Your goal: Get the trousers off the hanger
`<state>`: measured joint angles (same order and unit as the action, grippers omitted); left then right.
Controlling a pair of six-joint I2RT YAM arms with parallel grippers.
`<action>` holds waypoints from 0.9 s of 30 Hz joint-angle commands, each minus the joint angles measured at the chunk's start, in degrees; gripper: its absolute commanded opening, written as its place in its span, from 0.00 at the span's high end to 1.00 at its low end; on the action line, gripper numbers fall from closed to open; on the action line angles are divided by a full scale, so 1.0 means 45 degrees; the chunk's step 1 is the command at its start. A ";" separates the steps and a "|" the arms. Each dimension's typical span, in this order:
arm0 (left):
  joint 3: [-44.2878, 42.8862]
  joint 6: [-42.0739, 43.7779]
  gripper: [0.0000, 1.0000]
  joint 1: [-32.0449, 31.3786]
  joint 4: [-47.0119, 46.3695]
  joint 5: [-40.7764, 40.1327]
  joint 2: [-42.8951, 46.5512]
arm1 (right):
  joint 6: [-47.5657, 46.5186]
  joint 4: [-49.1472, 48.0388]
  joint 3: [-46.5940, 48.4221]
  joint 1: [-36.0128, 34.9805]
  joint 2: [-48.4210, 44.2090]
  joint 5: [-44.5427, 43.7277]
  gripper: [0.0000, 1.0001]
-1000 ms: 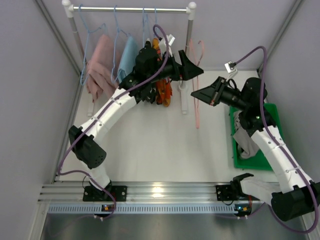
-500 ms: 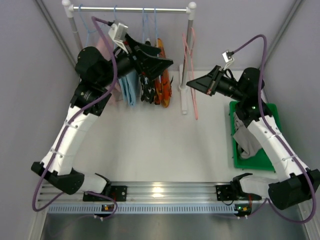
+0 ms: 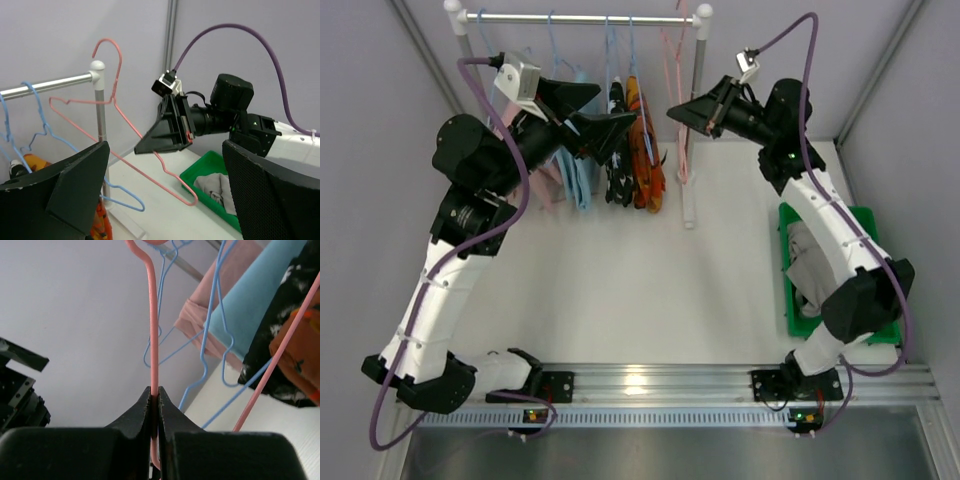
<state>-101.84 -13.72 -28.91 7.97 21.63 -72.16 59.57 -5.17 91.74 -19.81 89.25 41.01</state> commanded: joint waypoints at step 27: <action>0.1147 0.1017 0.01 0.0525 0.0574 -0.2091 0.0782 | -0.0872 -0.0278 0.4418 0.1453 0.4192 0.0963 0.41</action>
<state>-96.82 -8.93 -27.00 11.77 12.73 -69.52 58.17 -5.93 112.53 -14.35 113.84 43.92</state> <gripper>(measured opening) 0.990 0.571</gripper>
